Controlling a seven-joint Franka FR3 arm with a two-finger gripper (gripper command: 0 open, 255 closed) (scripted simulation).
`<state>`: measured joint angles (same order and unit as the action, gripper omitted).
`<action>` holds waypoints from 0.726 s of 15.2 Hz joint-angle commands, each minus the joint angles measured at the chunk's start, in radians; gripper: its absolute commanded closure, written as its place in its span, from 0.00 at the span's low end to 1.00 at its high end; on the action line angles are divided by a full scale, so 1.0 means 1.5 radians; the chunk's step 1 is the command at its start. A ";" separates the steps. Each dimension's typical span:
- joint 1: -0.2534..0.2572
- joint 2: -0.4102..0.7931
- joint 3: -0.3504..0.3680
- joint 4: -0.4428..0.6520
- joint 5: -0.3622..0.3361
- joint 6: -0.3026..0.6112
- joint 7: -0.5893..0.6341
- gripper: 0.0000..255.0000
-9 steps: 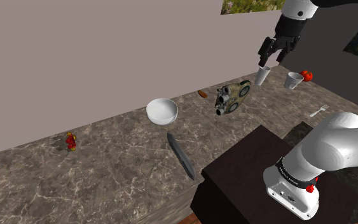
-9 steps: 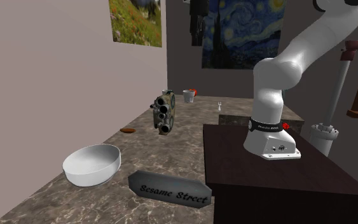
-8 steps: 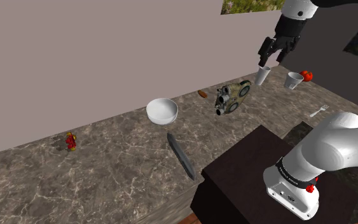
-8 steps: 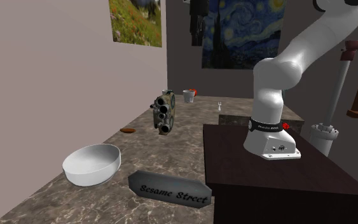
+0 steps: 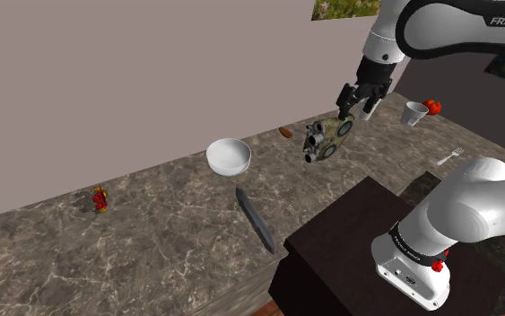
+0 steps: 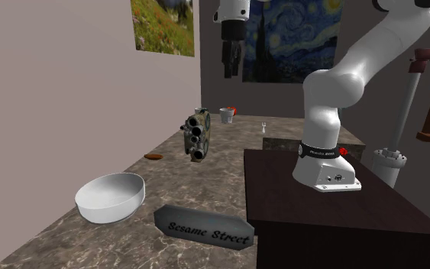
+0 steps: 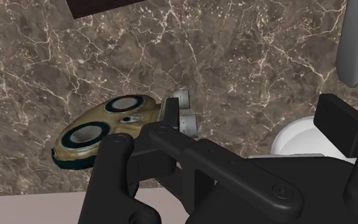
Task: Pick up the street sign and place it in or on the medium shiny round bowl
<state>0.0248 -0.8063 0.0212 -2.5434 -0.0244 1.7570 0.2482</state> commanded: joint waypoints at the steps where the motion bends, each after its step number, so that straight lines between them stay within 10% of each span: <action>1: 0.013 0.012 0.023 -0.020 0.017 0.031 0.024 0.00; 11: 0.072 0.138 0.129 -0.094 0.085 0.228 0.124 0.00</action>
<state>0.1243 -0.6199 0.1988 -2.6720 0.0948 2.0643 0.4192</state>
